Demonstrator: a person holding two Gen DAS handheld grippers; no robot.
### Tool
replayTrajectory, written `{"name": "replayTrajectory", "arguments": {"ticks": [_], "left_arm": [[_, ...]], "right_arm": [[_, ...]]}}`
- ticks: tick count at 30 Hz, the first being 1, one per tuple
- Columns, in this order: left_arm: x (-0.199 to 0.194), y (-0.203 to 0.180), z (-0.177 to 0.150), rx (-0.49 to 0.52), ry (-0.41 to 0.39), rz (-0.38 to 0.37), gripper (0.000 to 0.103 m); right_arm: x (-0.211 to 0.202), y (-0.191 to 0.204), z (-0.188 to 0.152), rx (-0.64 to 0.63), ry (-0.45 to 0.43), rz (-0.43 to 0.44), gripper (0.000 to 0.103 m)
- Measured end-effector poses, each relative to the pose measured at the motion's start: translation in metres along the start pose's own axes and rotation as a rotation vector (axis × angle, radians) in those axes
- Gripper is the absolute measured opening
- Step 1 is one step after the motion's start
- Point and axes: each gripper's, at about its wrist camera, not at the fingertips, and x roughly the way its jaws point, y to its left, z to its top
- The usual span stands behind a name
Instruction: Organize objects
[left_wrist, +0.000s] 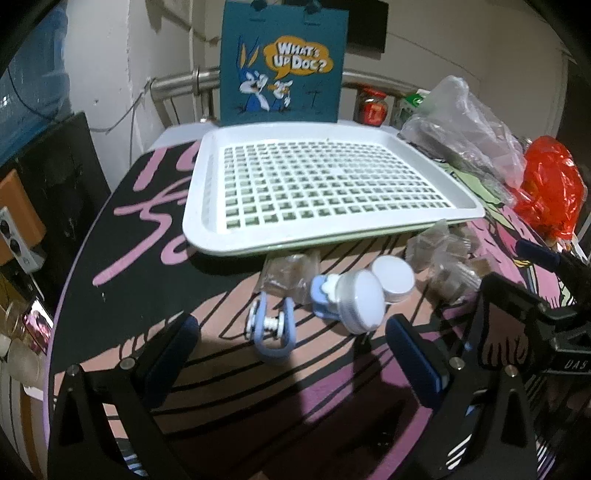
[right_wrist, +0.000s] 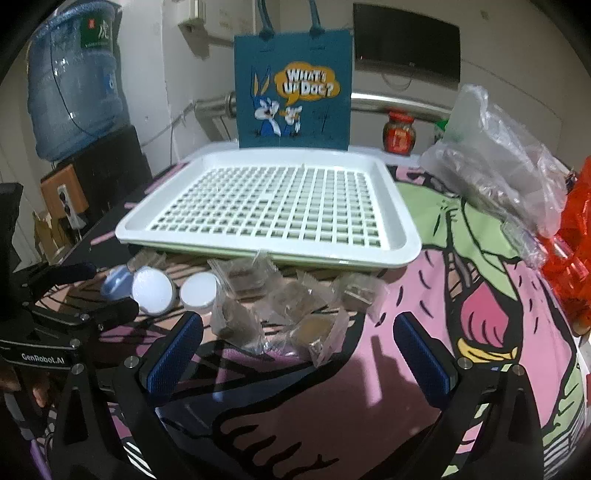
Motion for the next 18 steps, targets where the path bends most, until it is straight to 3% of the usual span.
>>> {"name": "replayTrajectory", "arguments": {"ticks": [18], "left_arm": [[-0.016, -0.011, -0.002, 0.048, -0.083, -0.003, 0.103]], "right_arm": [[-0.015, -0.006, -0.001, 0.015, -0.09, 0.056, 0.103]]}}
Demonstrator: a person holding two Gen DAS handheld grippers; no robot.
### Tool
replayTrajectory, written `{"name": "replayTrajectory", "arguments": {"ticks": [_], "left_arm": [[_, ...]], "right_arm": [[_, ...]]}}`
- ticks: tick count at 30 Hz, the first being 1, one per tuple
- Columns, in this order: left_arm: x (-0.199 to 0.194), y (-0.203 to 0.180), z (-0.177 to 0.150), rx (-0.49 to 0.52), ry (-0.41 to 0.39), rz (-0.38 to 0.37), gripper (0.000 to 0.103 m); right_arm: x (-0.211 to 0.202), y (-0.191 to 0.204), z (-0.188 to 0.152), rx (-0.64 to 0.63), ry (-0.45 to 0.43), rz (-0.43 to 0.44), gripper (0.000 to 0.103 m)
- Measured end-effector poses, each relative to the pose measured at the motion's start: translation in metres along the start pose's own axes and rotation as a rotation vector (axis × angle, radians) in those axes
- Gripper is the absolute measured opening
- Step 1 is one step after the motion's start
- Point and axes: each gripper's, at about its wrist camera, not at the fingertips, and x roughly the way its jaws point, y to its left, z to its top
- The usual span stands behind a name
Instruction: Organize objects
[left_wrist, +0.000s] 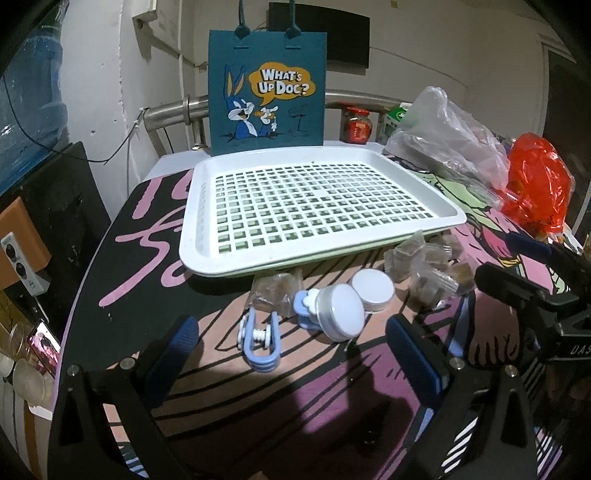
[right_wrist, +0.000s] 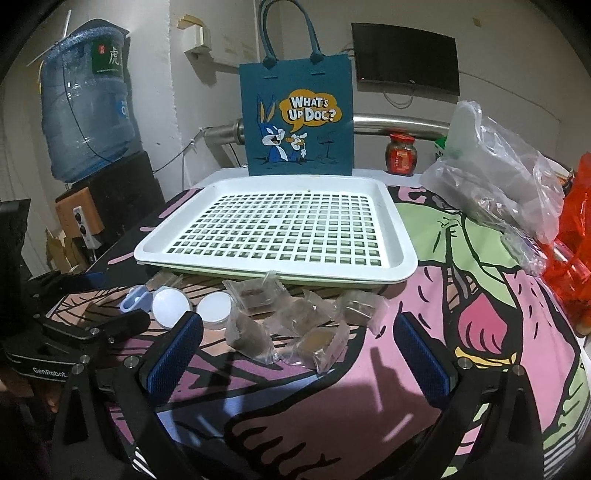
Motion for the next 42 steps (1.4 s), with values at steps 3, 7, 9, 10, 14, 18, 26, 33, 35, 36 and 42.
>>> {"name": "replayTrajectory", "arguments": {"ticks": [3, 7, 9, 10, 14, 18, 26, 33, 35, 36, 42], "left_arm": [[-0.0007, -0.0018, 0.0, 0.006, -0.004, -0.003, 0.103], [-0.0017, -0.0029, -0.0001, 0.008, -0.009, 0.0, 0.103], [-0.0026, -0.0031, -0.0005, 0.009, -0.013, -0.002, 0.103], [-0.0027, -0.003, -0.0004, 0.01, -0.013, -0.002, 0.103], [-0.0027, -0.0042, 0.0004, 0.013, -0.013, -0.002, 0.103], [-0.0027, -0.0042, 0.0005, 0.011, -0.013, 0.0, 0.103], [-0.0027, -0.0045, 0.0004, -0.012, -0.013, 0.028, 0.103], [-0.0026, -0.0042, 0.0007, -0.011, -0.012, 0.028, 0.103], [-0.0027, -0.0042, 0.0006, -0.014, -0.012, 0.031, 0.103], [-0.0027, -0.0043, 0.0006, -0.014, -0.012, 0.031, 0.103], [-0.0027, -0.0041, 0.0008, -0.013, -0.012, 0.031, 0.103]], "right_arm": [[-0.0016, 0.0027, -0.0001, -0.01, -0.009, 0.0, 0.103], [-0.0032, 0.0053, -0.0004, -0.021, -0.016, 0.002, 0.103], [-0.0035, 0.0058, -0.0003, -0.025, -0.017, 0.003, 0.103], [-0.0035, 0.0052, -0.0001, -0.024, -0.018, 0.003, 0.103], [-0.0037, 0.0052, 0.0, -0.021, -0.017, 0.003, 0.103], [-0.0037, 0.0053, 0.0001, -0.022, -0.016, 0.003, 0.103], [-0.0036, 0.0055, 0.0002, -0.021, -0.017, 0.003, 0.103], [-0.0035, 0.0054, 0.0004, -0.02, -0.017, 0.002, 0.103], [-0.0035, 0.0054, 0.0004, -0.021, -0.016, 0.004, 0.103], [-0.0036, 0.0055, 0.0003, -0.02, -0.016, 0.003, 0.103], [-0.0033, 0.0067, 0.0003, -0.02, -0.015, 0.006, 0.103]]}}
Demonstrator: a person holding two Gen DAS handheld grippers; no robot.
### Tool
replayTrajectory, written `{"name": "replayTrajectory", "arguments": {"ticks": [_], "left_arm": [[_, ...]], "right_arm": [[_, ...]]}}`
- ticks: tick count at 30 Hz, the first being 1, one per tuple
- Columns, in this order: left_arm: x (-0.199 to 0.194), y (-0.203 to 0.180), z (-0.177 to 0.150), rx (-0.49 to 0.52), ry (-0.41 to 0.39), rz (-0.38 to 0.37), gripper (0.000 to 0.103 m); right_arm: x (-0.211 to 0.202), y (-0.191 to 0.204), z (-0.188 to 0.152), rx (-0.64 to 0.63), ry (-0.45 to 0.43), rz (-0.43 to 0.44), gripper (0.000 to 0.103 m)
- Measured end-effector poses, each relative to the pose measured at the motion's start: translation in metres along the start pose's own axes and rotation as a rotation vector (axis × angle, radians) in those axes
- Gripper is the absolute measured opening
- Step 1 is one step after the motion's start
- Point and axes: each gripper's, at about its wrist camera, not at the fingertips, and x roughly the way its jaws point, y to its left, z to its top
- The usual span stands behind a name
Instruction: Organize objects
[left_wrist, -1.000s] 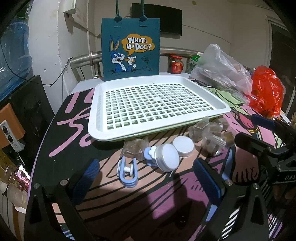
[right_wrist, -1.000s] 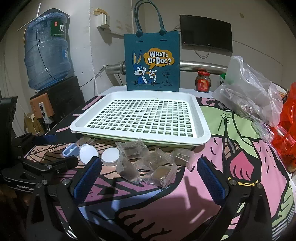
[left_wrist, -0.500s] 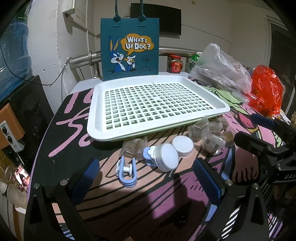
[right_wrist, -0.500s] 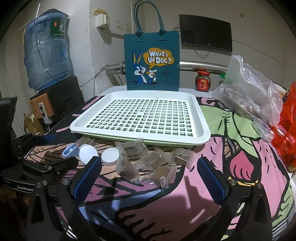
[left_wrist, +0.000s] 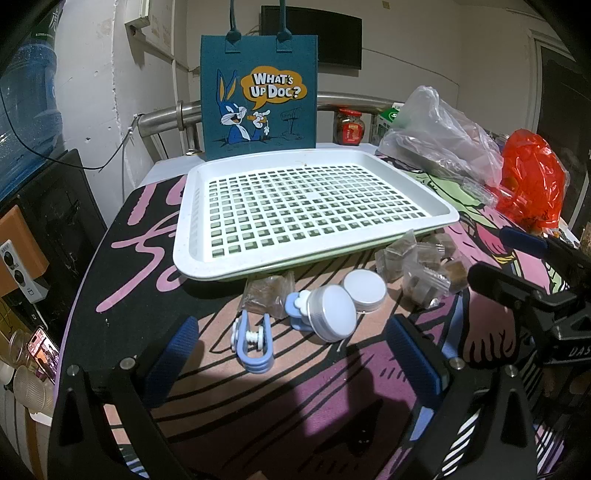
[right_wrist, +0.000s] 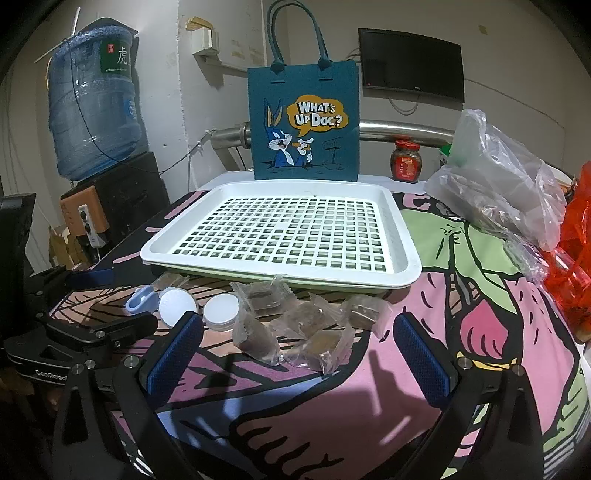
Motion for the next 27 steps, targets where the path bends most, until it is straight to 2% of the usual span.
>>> {"name": "replayTrajectory", "arguments": {"ticks": [11, 27], "left_arm": [[0.0, -0.001, -0.001, -0.006, 0.002, 0.0, 0.103], [0.006, 0.0, -0.001, -0.011, 0.037, 0.01, 0.103]], "right_arm": [[0.001, 0.002, 0.001, -0.009, 0.002, -0.013, 0.103], [0.004, -0.014, 0.001, 0.071, 0.022, 0.022, 0.103]]}}
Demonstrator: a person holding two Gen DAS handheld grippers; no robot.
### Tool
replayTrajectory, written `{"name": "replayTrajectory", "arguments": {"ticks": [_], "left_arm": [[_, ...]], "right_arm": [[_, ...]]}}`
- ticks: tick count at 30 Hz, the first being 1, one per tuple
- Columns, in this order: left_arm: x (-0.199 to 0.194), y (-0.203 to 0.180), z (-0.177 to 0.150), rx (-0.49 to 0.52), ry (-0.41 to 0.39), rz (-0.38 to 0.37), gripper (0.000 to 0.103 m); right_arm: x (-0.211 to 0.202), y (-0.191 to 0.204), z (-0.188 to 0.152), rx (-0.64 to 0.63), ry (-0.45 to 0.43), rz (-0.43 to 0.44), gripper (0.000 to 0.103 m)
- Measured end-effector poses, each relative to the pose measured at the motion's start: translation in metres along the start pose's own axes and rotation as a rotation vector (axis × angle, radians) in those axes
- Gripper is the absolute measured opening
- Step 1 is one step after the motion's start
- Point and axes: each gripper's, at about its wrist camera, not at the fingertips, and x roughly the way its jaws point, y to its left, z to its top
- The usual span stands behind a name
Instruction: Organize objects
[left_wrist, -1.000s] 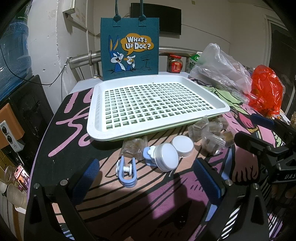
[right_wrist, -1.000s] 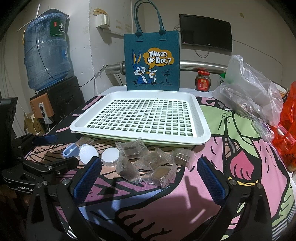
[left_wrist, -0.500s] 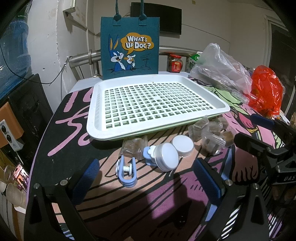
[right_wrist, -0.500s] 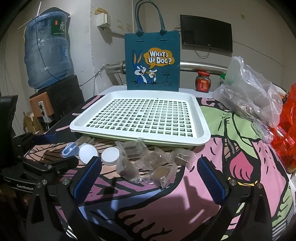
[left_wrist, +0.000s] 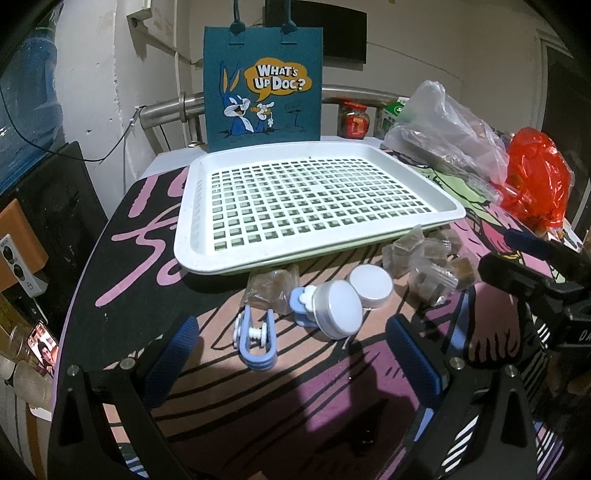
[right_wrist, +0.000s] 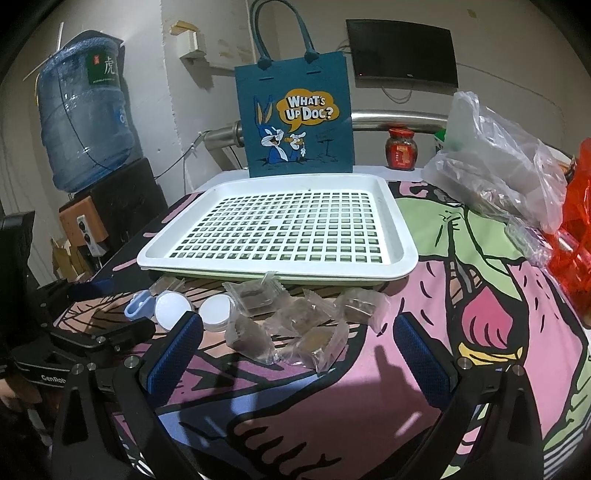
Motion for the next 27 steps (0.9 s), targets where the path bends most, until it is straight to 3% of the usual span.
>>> {"name": "replayTrajectory", "arguments": {"ticks": [6, 19, 21, 23, 27], "left_arm": [[-0.002, 0.003, 0.001, 0.01, 0.004, 0.01, 0.099], [-0.012, 0.031, -0.007, -0.027, 0.043, -0.005, 0.099], [-0.01, 0.032, -0.007, -0.028, 0.059, -0.007, 0.094], [-0.008, 0.033, -0.006, -0.029, 0.067, -0.017, 0.088], [-0.003, 0.032, -0.003, -0.034, 0.077, -0.032, 0.087]], "right_arm": [[-0.001, -0.004, -0.001, 0.007, 0.034, 0.026, 0.103], [-0.031, -0.028, -0.001, -0.008, 0.001, 0.014, 0.103], [-0.028, -0.029, -0.003, -0.015, 0.019, 0.014, 0.103], [-0.025, -0.029, -0.004, -0.019, 0.036, 0.02, 0.096], [-0.012, -0.026, -0.008, -0.032, 0.106, 0.061, 0.084]]}}
